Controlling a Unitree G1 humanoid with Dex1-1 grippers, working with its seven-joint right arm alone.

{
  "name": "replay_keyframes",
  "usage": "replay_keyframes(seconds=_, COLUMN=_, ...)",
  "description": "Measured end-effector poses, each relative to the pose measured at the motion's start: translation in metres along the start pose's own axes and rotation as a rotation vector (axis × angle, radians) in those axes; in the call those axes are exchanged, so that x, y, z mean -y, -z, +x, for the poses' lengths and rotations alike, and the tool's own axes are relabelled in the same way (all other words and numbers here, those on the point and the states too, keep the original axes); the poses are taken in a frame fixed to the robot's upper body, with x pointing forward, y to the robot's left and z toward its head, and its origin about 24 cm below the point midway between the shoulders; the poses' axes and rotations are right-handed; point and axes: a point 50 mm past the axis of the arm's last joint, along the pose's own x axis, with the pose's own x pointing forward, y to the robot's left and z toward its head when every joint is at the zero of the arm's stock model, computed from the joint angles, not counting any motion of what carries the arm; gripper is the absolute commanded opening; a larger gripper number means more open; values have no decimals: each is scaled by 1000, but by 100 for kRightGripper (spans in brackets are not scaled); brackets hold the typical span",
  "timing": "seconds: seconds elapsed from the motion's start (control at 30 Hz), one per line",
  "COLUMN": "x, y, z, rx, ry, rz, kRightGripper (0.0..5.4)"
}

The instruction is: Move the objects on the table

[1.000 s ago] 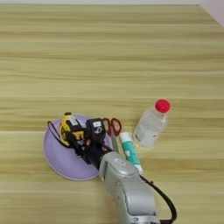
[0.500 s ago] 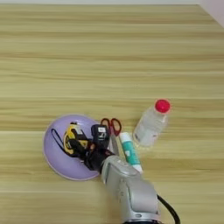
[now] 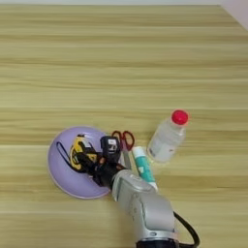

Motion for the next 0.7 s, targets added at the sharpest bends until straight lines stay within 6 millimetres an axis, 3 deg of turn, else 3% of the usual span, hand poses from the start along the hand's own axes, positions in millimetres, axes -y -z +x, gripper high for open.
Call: replay_keyframes(seconds=0.7, x=4, y=7, z=1, rx=-26, ry=40, rz=-64, kRightGripper=483)
